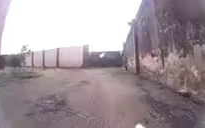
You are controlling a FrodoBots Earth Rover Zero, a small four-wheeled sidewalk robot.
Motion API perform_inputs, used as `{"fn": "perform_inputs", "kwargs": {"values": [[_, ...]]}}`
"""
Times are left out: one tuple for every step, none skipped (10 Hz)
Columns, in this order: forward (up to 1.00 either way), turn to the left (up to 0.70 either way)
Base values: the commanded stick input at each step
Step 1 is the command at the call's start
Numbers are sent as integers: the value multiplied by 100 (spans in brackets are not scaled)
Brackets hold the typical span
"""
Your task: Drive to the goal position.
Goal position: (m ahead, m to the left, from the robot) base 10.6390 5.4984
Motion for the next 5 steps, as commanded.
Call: {"fn": "perform_inputs", "kwargs": {"values": [[70, 0], [70, 0], [70, 0], [70, 0], [70, 0]]}}
